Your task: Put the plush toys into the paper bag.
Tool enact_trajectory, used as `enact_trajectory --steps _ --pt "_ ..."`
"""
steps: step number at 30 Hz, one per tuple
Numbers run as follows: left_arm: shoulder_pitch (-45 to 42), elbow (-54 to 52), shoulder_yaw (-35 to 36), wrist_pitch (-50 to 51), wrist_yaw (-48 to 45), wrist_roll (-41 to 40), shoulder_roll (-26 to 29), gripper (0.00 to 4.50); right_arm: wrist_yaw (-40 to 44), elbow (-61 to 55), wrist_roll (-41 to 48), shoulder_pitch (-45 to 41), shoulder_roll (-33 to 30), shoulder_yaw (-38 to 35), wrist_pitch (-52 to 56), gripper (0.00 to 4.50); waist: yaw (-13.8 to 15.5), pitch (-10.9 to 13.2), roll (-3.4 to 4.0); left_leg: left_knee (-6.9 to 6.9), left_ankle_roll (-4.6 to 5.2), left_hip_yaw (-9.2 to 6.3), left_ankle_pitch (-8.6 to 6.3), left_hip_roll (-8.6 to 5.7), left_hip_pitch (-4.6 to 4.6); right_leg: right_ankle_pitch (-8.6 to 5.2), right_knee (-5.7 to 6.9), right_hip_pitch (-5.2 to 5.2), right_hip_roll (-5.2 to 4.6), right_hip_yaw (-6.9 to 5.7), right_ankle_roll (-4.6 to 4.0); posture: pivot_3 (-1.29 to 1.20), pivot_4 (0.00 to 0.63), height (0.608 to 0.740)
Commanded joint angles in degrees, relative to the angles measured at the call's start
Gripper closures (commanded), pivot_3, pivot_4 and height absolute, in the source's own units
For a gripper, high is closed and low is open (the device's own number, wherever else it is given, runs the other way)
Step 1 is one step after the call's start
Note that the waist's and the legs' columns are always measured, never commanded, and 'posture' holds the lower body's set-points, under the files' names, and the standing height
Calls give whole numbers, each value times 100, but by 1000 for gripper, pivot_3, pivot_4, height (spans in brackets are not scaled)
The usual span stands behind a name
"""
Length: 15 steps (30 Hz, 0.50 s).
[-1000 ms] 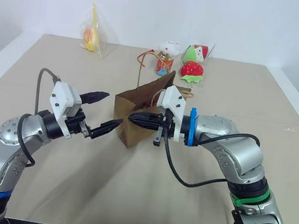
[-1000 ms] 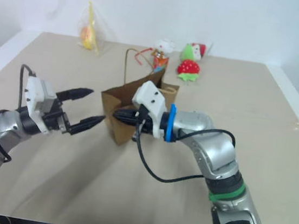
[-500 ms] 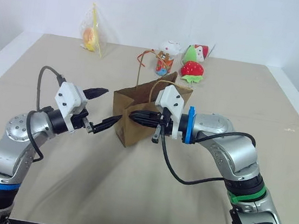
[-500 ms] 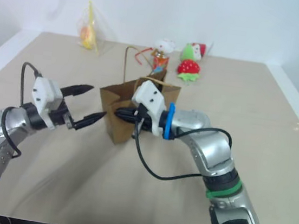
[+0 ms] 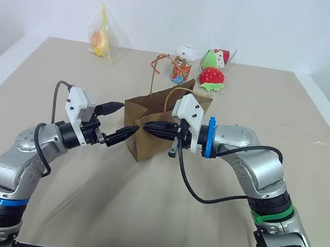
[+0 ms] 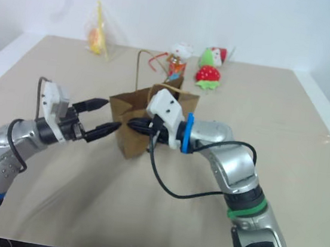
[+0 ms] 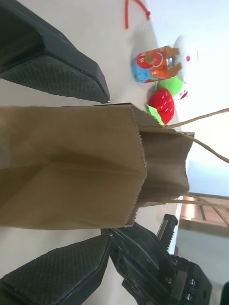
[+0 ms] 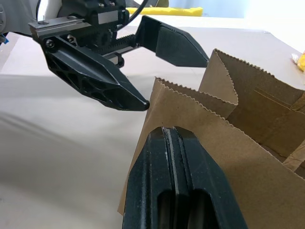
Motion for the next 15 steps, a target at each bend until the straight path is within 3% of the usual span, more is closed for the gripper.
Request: enact_trajectory --steps 1,15 --pt "-196 82 113 -103 13 25 1 0 43 -83 -43 -113 -46 -90 -93 4471 2 0 0 0 0 -1 0 -1 0 0 0 0 0 -1 0 0 150 740" --pt "-332 114 -98 175 -258 -155 -80 0 99 -94 -156 -102 -157 -86 -116 4471 1 0 0 0 0 0 0 0 0 0 0 0 1 0 0 0 150 740"
